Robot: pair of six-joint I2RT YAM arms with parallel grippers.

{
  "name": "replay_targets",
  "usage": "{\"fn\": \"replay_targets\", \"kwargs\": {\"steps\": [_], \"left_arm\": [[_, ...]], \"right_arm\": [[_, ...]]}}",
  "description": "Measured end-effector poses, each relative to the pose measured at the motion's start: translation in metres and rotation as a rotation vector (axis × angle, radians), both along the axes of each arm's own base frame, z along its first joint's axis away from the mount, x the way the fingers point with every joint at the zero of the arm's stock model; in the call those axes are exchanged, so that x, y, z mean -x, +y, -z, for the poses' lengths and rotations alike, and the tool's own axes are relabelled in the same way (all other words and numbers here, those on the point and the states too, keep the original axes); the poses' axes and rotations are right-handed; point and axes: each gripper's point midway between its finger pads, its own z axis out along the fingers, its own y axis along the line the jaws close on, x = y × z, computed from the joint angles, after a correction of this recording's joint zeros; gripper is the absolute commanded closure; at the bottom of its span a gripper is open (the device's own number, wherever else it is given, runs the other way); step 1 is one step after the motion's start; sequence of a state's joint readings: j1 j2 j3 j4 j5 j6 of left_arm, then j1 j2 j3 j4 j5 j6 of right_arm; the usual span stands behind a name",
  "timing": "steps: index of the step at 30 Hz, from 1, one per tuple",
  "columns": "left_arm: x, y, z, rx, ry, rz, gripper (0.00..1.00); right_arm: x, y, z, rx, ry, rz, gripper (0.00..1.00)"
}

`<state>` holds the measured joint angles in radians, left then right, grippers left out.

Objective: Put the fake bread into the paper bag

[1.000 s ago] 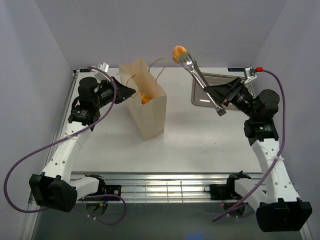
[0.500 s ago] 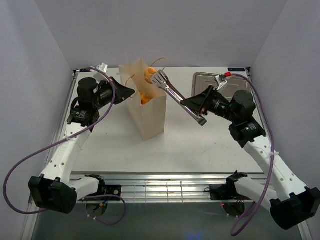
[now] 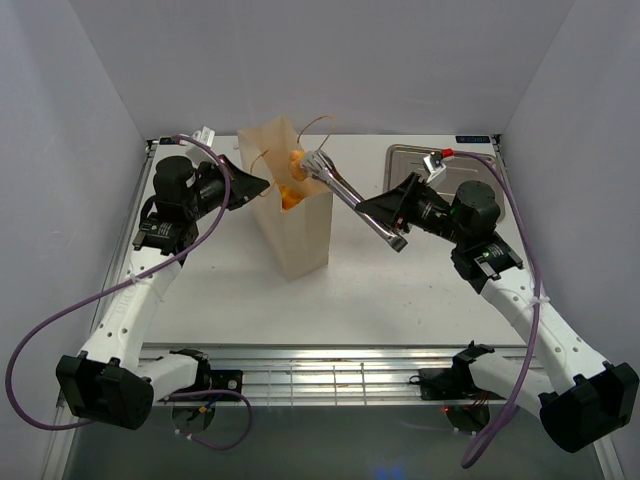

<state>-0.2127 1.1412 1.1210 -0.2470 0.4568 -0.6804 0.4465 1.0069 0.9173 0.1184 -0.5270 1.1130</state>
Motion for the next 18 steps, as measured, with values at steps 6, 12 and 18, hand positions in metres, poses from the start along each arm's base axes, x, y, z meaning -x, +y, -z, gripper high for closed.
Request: {"fn": "replay_targets", "kwargs": {"steps": [6,12,18], "left_arm": [[0.0028,0.0008,-0.0021,0.0,-0.003,-0.001,1.0],[0.0031,0.0009,-0.0022,0.0,-0.003,-0.001,1.0],[0.0033,0.0013,-0.0019,-0.001,-0.001,-0.004,1.0]], "right_arm": [[-0.0017,0.001,-0.0028,-0.017,-0.01,0.0,0.56],[-0.0026,0.0017,-0.0003,-0.023,0.001,0.0,0.56],[-0.0018,0.0021,-0.0042,-0.031,-0.008,-0.005,0.59]]}}
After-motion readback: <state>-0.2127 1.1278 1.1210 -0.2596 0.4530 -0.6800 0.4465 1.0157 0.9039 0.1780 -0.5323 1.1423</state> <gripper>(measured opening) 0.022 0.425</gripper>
